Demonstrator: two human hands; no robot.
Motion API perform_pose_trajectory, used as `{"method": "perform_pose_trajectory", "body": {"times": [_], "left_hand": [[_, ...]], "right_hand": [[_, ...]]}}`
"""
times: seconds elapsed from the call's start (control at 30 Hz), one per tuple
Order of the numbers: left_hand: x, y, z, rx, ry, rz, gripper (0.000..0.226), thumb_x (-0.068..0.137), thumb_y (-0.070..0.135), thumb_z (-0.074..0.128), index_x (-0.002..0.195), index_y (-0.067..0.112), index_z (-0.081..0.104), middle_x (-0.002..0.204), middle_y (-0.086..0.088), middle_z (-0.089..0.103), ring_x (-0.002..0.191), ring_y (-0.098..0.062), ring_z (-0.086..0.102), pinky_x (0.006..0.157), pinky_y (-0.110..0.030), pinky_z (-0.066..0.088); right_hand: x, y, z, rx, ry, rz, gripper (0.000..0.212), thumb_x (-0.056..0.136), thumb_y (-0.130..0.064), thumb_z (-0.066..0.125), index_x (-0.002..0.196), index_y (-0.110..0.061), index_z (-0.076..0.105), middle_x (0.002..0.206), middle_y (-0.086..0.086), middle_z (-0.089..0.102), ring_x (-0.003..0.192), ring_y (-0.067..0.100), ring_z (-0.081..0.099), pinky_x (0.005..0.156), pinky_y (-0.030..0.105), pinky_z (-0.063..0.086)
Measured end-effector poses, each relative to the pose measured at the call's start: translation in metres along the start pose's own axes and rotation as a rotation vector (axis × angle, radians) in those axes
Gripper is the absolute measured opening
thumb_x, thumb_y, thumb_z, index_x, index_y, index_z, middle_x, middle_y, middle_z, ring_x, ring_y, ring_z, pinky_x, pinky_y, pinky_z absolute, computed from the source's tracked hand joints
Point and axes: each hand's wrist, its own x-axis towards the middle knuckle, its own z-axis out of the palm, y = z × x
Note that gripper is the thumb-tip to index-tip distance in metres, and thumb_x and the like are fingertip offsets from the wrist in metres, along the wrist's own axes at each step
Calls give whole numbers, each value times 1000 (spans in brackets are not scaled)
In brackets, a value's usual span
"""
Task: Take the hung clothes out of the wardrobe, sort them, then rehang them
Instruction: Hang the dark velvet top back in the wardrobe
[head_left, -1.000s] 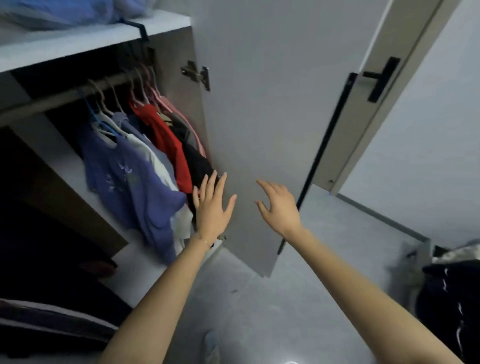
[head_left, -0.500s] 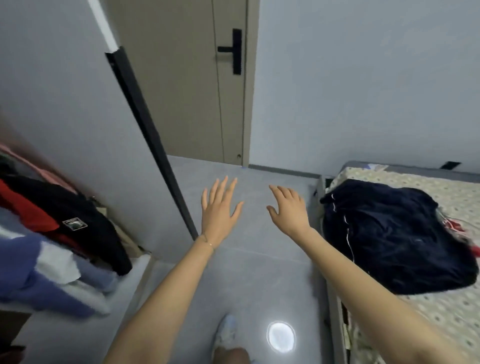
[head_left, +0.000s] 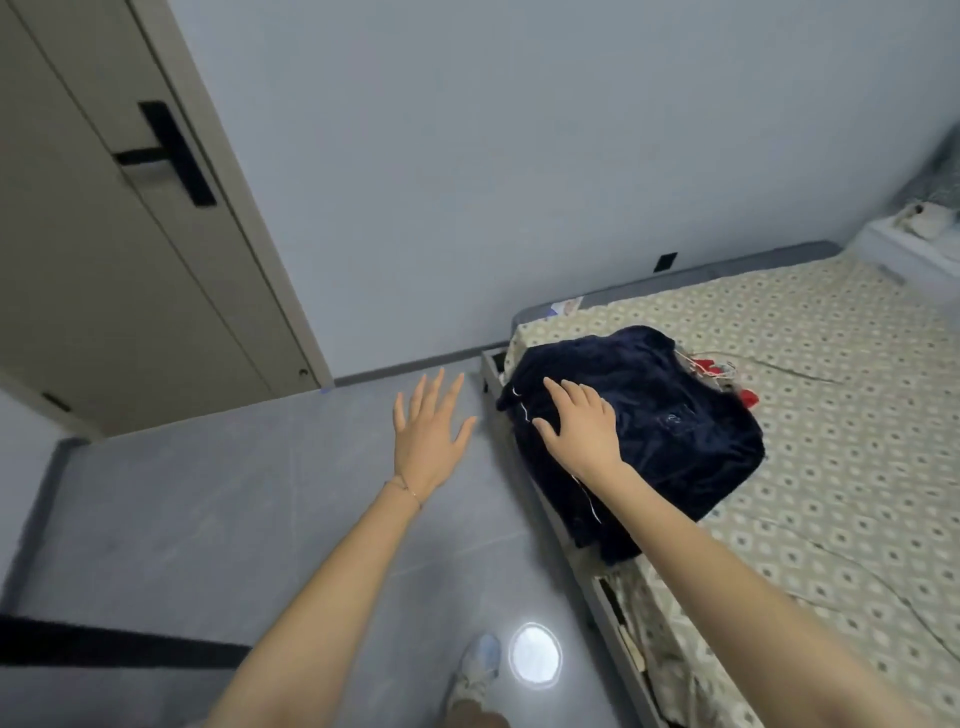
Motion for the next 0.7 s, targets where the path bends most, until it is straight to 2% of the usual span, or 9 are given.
{"method": "perform_pose_trajectory", "body": {"times": [0.37,0.53,0.7], "left_hand": [[151,51,58,-18,-138,256,71,92,61,19,154,28,30,161,-4,27,151,-26,17,120,-53,7],[197,87,100,-25,-222,317,64,98,55,32,155,29,26,163,-4,22,151,-27,14,121,-53,4],[243,128,137,11,-247,389,72,92,62,17,155,29,26,161,-6,27,150,-28,18,121,-54,6]], "right_hand": [[64,90,-10,13,18,342,63,100,-48,44,154,-25,23,157,4,30,146,27,23,118,45,19],[77,139,-9,13,6,462,63,100,-49,42,154,-24,22,157,5,30,145,26,23,118,45,20],[101,197,-8,37,3,558,64,99,-49,43,154,-23,23,158,6,28,145,26,23,117,46,23]]}}
